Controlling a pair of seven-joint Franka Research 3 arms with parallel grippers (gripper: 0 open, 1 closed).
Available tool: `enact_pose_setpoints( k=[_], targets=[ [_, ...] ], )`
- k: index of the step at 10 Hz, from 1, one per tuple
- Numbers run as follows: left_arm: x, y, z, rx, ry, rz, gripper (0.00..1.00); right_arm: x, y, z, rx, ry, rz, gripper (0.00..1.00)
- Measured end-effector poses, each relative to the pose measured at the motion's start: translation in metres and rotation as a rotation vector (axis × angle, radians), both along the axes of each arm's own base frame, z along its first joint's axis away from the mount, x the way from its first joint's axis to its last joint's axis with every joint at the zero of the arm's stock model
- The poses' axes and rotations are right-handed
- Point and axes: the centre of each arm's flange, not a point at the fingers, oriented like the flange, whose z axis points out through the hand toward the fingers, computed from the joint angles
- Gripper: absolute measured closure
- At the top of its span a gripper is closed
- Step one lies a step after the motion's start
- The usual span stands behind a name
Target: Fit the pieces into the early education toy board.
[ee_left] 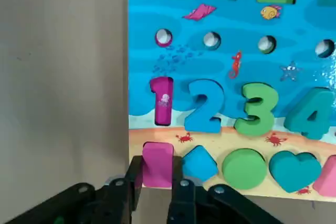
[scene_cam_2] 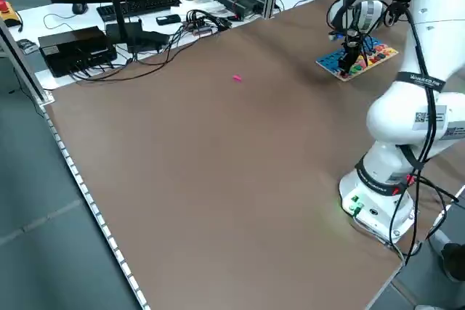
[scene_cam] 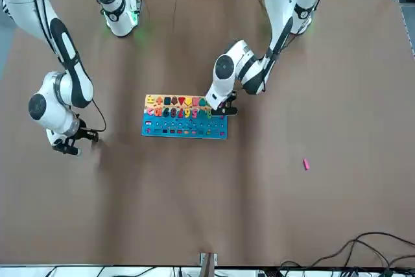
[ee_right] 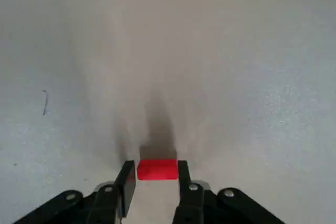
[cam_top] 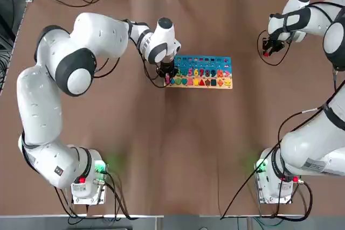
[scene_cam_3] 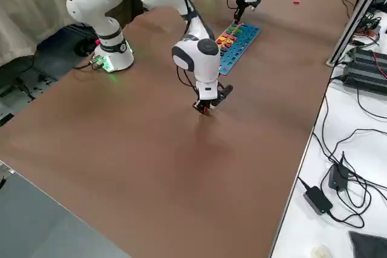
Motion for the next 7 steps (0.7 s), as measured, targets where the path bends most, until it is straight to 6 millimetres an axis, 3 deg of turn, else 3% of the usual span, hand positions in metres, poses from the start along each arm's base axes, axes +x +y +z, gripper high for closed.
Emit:
enact_pose_setpoints(
  k=[7],
  targets=[
    [0.0009, 0.0004, 0.0002, 0.001, -0.002, 0.001, 0.71, 0.0012, -0.0013, 0.0010, -0.002, -0.014, -0.002, 0.60]
  ],
)
